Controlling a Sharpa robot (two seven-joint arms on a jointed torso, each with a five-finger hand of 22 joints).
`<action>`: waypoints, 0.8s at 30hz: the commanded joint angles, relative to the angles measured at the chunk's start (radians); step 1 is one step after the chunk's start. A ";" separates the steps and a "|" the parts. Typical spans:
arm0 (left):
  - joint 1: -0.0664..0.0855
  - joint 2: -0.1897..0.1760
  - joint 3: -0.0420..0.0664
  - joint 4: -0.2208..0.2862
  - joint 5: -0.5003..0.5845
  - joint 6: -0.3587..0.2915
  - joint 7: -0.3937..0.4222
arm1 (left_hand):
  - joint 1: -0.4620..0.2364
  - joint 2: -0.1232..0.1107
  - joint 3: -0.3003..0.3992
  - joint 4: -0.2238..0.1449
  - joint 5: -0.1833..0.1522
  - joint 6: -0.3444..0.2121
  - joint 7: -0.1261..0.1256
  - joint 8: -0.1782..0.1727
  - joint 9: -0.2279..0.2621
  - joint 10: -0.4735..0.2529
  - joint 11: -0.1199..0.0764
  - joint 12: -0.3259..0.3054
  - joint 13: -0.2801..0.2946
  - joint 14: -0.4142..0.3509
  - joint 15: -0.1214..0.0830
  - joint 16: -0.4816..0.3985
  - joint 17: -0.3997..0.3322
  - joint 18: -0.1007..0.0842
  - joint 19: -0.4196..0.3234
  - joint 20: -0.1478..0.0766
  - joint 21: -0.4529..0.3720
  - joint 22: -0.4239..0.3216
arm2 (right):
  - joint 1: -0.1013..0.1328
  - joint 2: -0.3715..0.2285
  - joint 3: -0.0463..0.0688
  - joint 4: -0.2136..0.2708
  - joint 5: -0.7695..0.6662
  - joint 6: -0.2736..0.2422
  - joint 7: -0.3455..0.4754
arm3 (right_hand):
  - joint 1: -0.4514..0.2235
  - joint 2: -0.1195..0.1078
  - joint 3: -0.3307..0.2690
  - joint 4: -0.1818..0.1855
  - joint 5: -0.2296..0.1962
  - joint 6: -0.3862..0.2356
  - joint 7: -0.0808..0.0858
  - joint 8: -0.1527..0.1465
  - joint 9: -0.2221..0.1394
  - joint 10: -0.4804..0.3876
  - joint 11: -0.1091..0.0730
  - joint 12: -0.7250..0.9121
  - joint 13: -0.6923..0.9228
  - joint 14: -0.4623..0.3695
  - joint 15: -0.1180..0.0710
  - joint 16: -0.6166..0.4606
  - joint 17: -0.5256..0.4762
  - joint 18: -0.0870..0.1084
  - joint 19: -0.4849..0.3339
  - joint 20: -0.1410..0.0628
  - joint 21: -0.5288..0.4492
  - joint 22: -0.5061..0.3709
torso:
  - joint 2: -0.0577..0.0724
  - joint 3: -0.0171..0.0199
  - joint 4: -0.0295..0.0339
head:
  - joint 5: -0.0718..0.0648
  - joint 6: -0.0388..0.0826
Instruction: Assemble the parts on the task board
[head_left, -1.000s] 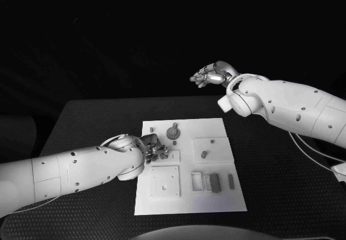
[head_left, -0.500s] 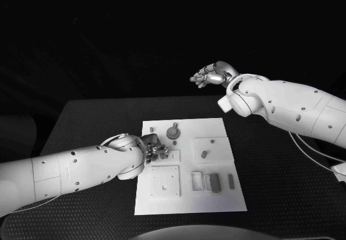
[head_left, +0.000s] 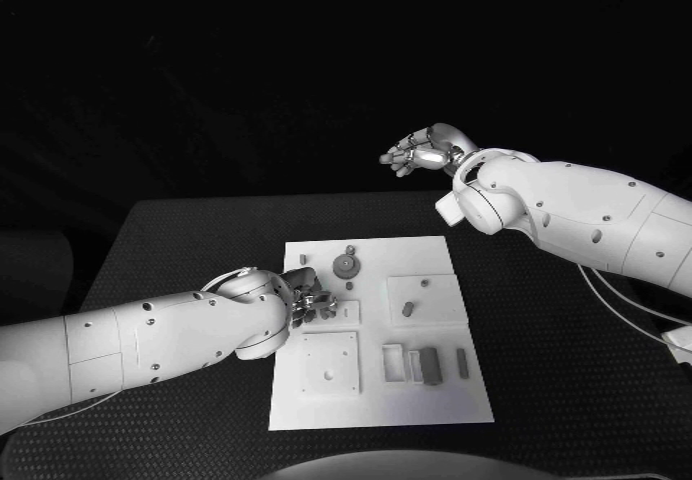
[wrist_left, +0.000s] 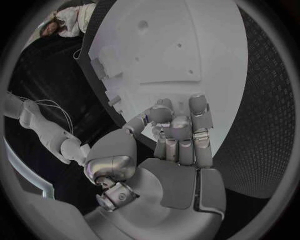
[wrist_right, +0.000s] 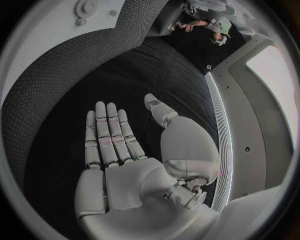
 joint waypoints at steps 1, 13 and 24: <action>-0.006 0.003 -0.004 0.001 -0.005 0.036 -0.011 | 0.038 0.014 -0.023 -0.002 -0.004 0.179 -0.075 -0.006 0.002 -0.016 -0.012 0.006 -0.002 -0.053 -0.053 0.006 -0.003 0.001 0.015 -0.022 -0.005 0.018 | -0.001 0.001 0.000 0.000 0.000 0.015 0.004 | -0.007 -0.003 0.000 0.005 0.000 0.000 0.028 0.005 -0.001 0.006 0.002 -0.005 -0.002 -0.004 0.003 -0.005 0.001 -0.008 -0.006 0.002 -0.005 0.001 | 0.000 0.0008 0.0005 | 0.001 -0.002; -0.009 0.004 -0.004 -0.001 -0.030 0.062 -0.008 | 0.047 0.054 -0.051 0.006 0.007 0.184 -0.077 -0.007 0.000 -0.017 -0.014 0.010 -0.006 -0.056 -0.049 0.017 -0.009 -0.002 0.011 -0.020 -0.010 0.017 | -0.003 0.000 0.000 0.000 0.000 0.017 0.003 | -0.007 -0.003 0.000 0.006 0.000 -0.001 0.029 0.005 -0.002 0.006 0.002 -0.005 -0.003 -0.005 0.004 -0.006 0.003 -0.008 -0.007 0.002 -0.006 0.002 | 0.000 0.0001 0.0004 | 0.002 -0.003; -0.013 0.008 -0.004 0.002 -0.060 0.064 -0.015 | 0.042 0.069 -0.038 0.002 0.008 0.186 -0.077 -0.008 -0.002 -0.018 -0.015 0.012 -0.008 -0.056 -0.047 0.020 -0.010 -0.003 0.012 -0.019 -0.009 0.018 | -0.004 0.000 0.000 0.000 0.000 0.018 0.003 | -0.007 -0.003 0.000 0.007 0.000 -0.001 0.029 0.005 -0.003 0.006 0.002 -0.005 -0.004 -0.005 0.004 -0.008 0.004 -0.009 -0.007 0.002 -0.007 0.004 | 0.000 0.0003 0.0000 | 0.002 -0.004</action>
